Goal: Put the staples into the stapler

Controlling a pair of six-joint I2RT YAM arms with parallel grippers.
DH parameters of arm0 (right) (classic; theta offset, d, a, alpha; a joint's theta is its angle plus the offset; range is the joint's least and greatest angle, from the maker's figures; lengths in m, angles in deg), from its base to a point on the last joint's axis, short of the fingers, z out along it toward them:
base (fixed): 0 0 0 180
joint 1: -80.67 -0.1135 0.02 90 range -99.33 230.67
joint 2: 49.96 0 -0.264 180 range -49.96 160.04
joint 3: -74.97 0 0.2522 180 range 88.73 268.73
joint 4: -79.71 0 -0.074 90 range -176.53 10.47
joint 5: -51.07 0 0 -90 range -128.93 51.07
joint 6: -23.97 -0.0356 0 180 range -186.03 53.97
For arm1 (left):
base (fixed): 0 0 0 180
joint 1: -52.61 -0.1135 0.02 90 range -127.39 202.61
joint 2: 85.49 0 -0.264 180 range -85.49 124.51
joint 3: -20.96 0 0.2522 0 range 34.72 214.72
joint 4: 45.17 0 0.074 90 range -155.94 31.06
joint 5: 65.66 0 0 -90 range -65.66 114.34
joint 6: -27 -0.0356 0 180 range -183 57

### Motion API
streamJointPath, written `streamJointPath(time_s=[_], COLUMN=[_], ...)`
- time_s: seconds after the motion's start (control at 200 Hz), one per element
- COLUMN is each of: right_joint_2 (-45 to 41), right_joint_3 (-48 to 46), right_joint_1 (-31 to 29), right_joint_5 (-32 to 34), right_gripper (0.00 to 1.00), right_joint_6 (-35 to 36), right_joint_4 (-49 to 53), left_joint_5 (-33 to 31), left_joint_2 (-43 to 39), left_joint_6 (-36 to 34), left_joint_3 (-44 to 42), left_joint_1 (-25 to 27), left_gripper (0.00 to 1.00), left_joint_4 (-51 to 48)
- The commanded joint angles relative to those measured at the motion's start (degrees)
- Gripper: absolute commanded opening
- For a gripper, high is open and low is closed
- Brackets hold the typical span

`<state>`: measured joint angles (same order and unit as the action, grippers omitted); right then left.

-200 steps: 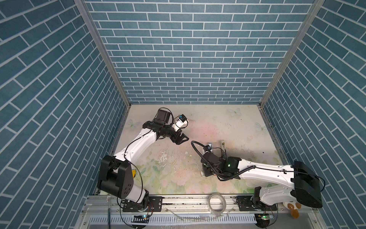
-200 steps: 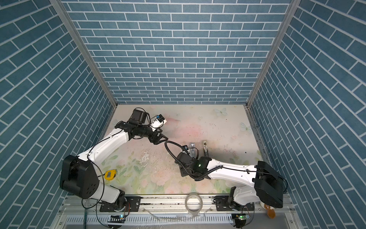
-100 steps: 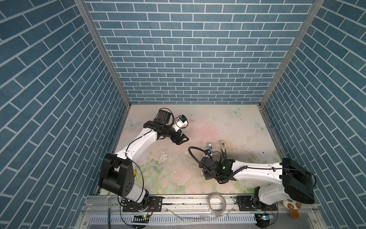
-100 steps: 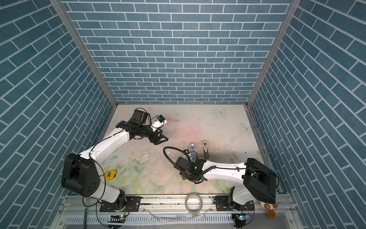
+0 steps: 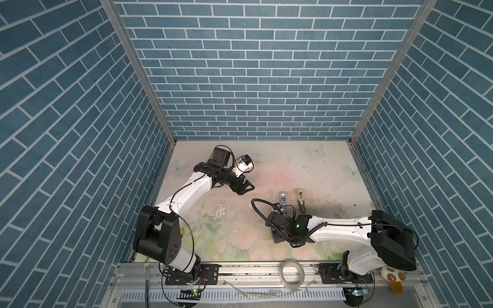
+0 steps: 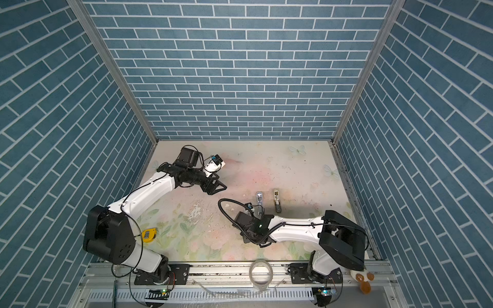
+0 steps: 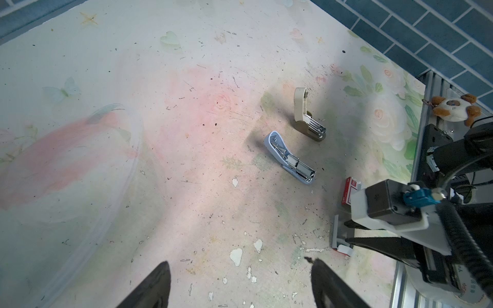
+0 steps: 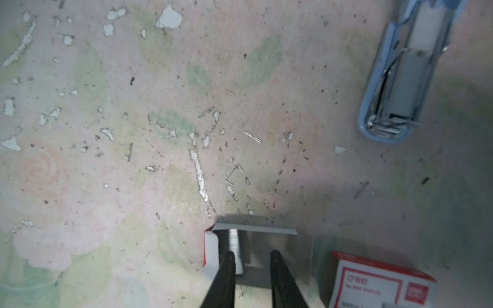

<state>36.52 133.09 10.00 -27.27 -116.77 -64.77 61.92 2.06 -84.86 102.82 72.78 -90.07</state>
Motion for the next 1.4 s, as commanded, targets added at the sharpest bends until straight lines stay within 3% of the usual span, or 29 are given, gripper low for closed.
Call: streamJointPath(time_s=[0.0, 0.995, 1.395], right_joint_2=[0.8, 5.04, 6.73], right_joint_3=[0.93, 2.84, 4.98], right_joint_1=[-0.42, -0.43, -0.43], right_joint_5=[-0.89, -5.99, -1.5], right_gripper=[0.26, 0.3, 0.29], right_joint_6=[-0.32, 2.75, 2.75], right_joint_4=[-0.54, -3.49, 1.14], left_joint_5=[0.52, 0.65, 0.65], left_joint_2=[0.44, 0.27, -0.33], left_joint_6=[-0.18, -0.02, -0.04], left_joint_3=[-0.6, -0.51, -0.51], left_joint_1=[0.23, 0.32, 0.27], left_gripper=[0.84, 0.84, 0.84], left_joint_4=[-0.07, 0.2, 0.16])
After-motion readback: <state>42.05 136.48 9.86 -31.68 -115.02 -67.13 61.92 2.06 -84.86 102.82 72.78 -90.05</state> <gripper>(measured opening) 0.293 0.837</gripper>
